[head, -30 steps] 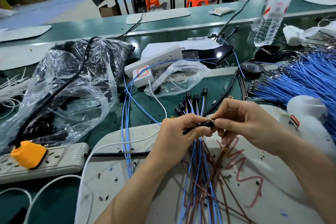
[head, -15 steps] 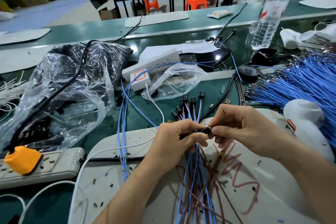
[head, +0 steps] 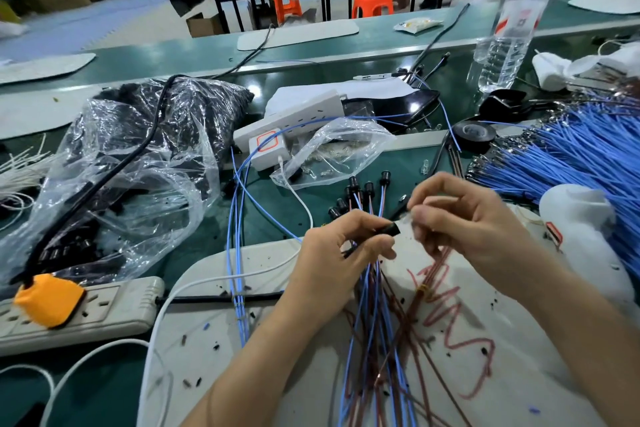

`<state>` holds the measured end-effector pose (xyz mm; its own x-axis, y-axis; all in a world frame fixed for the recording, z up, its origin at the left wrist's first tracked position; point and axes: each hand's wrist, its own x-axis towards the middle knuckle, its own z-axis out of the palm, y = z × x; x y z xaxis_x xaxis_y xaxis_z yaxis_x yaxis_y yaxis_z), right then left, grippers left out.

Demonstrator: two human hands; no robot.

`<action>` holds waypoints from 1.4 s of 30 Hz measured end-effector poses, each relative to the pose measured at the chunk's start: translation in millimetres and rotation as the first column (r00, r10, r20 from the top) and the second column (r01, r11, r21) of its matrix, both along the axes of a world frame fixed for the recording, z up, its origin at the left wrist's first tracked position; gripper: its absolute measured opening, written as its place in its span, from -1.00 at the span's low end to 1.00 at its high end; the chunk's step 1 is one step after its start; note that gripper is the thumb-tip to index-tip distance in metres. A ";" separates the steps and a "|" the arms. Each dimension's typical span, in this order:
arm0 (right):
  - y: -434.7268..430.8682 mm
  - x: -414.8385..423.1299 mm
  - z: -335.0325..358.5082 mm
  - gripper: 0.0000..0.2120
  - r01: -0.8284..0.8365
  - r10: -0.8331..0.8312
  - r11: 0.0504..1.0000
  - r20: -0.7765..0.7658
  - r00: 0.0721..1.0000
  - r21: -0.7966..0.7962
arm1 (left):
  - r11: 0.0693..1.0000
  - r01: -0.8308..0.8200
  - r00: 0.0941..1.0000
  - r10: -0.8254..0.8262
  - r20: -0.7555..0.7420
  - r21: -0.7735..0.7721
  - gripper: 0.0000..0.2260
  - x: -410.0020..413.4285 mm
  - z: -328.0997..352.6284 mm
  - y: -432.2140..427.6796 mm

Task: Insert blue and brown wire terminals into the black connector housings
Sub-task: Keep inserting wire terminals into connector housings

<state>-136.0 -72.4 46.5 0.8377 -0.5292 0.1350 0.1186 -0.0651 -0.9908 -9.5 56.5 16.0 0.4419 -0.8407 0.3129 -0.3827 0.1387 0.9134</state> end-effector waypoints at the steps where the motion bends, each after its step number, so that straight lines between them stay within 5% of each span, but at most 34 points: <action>1: -0.2 -0.6 1.1 -0.85 0.026 -0.027 0.999 0.046 0.999 0.023 | 1.000 -0.020 1.000 0.020 0.013 -0.023 -0.85 -0.4 0.6 0.1; 7: 7.0 0.1 2.2 -0.89 -0.052 0.019 0.988 0.222 0.975 0.147 | 0.994 -0.053 0.997 0.058 0.049 -0.092 -0.77 -4.1 4.1 -0.4; 18: 21.3 6.0 -3.1 -0.91 0.032 -0.025 0.999 0.217 0.976 -0.028 | 0.991 -0.025 0.997 0.035 0.075 -0.129 -0.65 -6.0 -1.2 -1.4; 27: 18.4 5.4 -10.7 -0.77 0.189 -0.175 0.850 0.075 0.982 -0.492 | 0.995 -0.068 0.982 0.079 0.173 -0.067 -0.84 -0.2 -5.2 -2.0; 33: 9.6 1.1 -3.4 -0.91 0.056 -0.056 0.993 0.001 0.998 -0.104 | 0.997 -0.076 0.981 0.079 0.175 -0.023 -0.85 -1.7 -3.2 -1.5; 42: -1.9 -3.0 -1.2 -0.91 -0.084 0.091 0.996 -0.210 0.973 0.040 | 0.999 -0.040 0.972 0.033 0.234 0.025 -0.81 1.6 -4.7 -0.4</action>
<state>-139.0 -74.3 45.3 0.8886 -0.4539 -0.0657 -0.0903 -0.0327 -0.9954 -7.9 56.1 11.4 0.3902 -0.8357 0.3863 -0.5905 0.0947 0.8014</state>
